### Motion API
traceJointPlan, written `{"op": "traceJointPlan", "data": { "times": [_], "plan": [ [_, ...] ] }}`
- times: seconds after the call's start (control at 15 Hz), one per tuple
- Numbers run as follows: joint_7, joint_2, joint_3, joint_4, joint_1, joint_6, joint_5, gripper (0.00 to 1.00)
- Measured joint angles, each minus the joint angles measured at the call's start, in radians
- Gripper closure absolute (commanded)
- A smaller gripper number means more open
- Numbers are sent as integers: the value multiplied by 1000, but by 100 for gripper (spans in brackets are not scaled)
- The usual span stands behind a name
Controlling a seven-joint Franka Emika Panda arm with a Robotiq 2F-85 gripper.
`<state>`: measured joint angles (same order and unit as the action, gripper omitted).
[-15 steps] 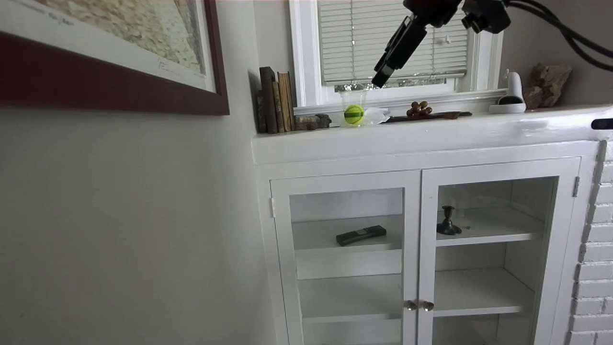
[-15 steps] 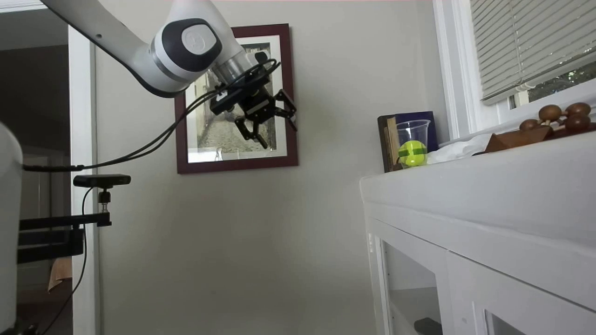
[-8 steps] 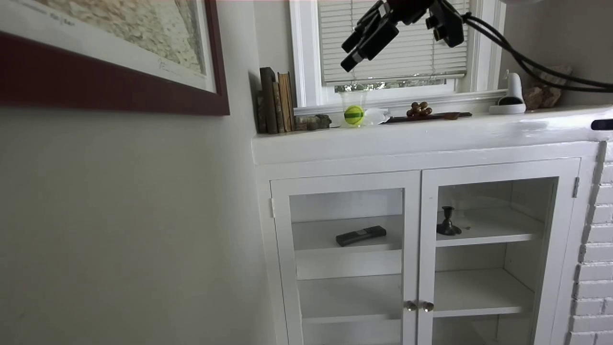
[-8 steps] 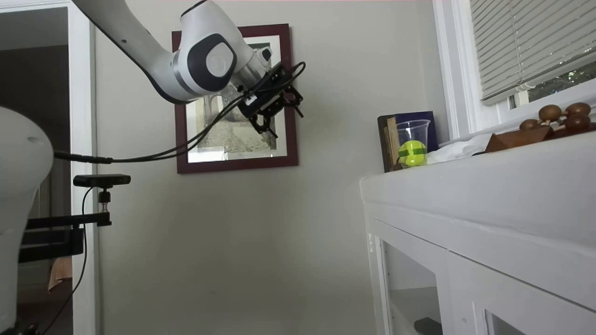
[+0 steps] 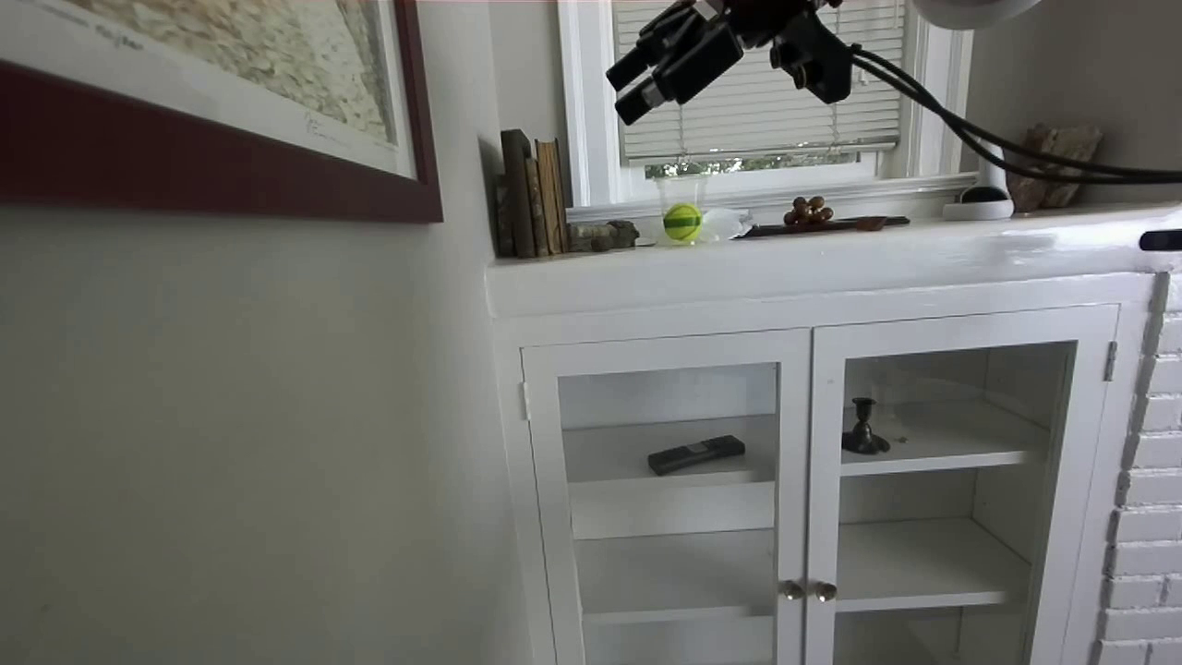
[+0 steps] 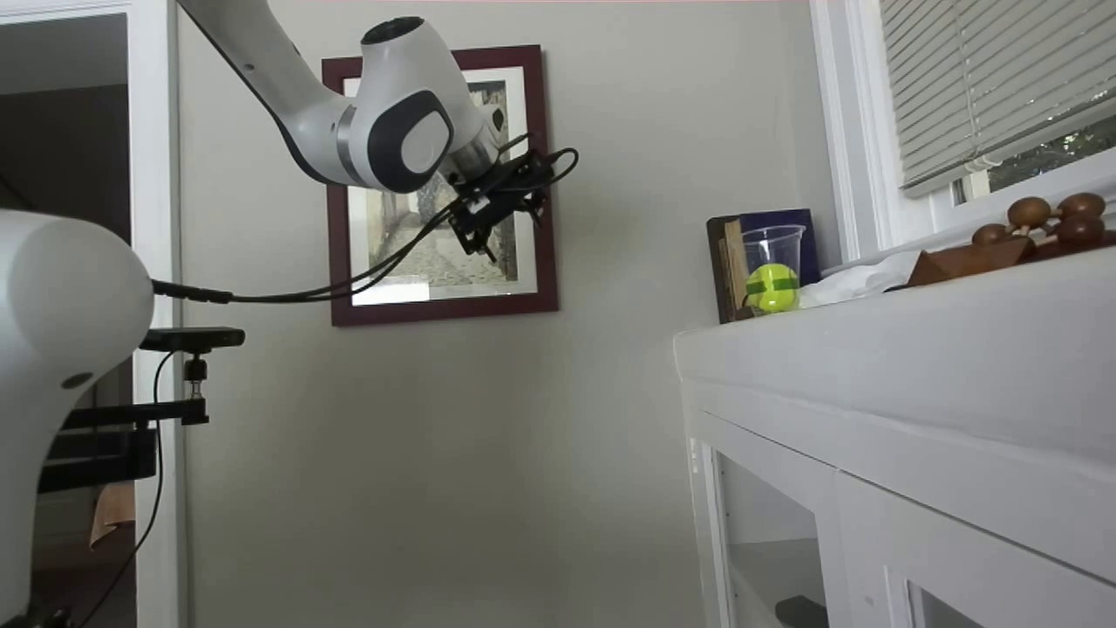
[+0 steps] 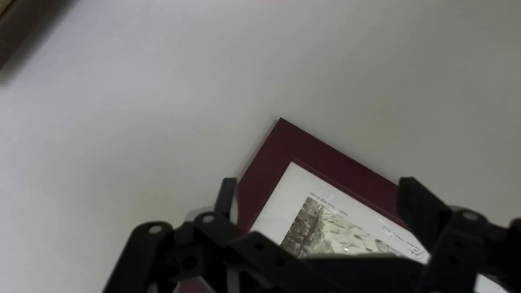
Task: Make the painting straight
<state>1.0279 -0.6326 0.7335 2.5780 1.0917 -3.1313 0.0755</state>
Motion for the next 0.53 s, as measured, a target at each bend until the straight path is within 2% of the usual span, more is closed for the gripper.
{"op": "traceJointPlan", "data": {
  "times": [0.2, 0.33, 0.53],
  "plan": [
    [2, -6, 0, 0, 0, 0, 0, 0],
    [7, -10, 16, -1, 24, -1, 6, 0],
    [63, -32, 107, -21, 150, 1, 8, 0]
  ]
}}
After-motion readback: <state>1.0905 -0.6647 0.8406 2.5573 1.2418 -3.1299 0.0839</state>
